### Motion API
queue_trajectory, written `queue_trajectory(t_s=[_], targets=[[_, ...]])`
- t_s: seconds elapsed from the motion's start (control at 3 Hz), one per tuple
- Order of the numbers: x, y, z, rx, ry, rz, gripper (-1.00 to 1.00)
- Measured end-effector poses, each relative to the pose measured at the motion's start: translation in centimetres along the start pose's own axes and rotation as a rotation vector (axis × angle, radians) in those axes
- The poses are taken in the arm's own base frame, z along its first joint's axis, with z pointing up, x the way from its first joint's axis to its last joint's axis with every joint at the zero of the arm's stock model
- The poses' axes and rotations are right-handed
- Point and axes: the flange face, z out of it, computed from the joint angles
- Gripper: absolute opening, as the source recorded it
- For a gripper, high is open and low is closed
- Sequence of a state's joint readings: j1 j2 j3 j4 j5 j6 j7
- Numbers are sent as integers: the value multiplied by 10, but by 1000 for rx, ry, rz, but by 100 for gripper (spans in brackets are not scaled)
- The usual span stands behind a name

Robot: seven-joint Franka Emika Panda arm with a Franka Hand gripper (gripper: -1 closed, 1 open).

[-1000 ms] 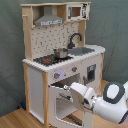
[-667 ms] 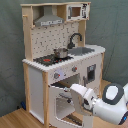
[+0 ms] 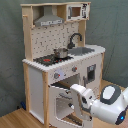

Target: Play with the kitchen

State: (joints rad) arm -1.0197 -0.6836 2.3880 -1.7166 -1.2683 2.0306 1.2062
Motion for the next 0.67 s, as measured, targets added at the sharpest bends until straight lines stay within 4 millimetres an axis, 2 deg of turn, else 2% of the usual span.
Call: queue_trajectory(t_s=[0.67], targets=[[-34,-1,10,30,-165,162,100]])
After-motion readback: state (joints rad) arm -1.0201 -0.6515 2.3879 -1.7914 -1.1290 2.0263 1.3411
